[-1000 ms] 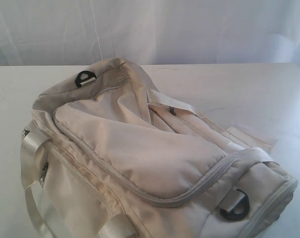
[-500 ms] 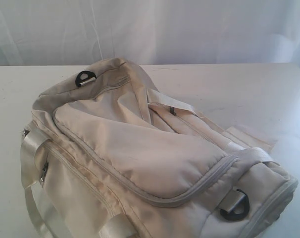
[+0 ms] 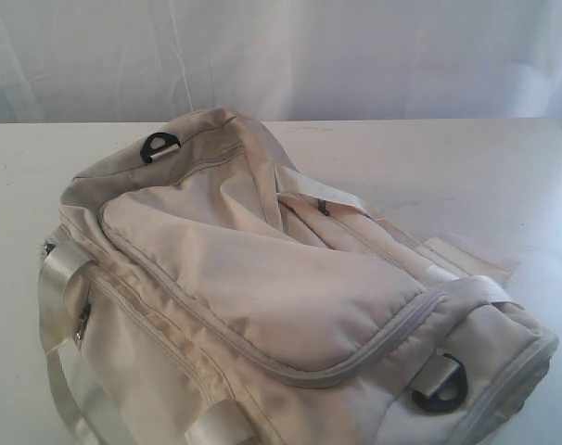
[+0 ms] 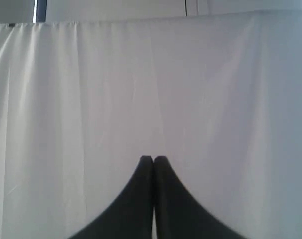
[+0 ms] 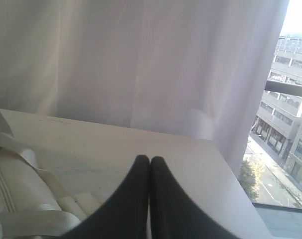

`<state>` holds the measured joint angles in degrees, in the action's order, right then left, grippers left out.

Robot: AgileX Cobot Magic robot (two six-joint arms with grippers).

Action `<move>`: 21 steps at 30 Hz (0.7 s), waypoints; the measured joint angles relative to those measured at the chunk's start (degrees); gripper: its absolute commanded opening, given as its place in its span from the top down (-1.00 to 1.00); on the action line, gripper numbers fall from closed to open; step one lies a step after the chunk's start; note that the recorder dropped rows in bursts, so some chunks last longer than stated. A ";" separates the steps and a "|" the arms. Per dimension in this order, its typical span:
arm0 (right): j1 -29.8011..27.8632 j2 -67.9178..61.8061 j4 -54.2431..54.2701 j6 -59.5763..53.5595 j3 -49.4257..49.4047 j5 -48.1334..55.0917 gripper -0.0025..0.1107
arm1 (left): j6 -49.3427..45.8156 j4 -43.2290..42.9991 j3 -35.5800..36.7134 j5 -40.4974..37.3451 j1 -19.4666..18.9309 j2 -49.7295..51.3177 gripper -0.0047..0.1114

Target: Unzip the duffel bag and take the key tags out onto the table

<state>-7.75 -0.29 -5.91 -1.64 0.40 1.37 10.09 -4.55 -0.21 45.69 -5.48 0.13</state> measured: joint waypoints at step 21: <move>0.00 0.00 1.10 29.37 0.42 -10.48 0.96 | -4.49 9.18 -28.92 -40.45 0.00 20.86 0.92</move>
<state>-7.75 -0.29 -4.81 27.73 0.82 -9.11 5.60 4.63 -29.14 5.24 -5.48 20.99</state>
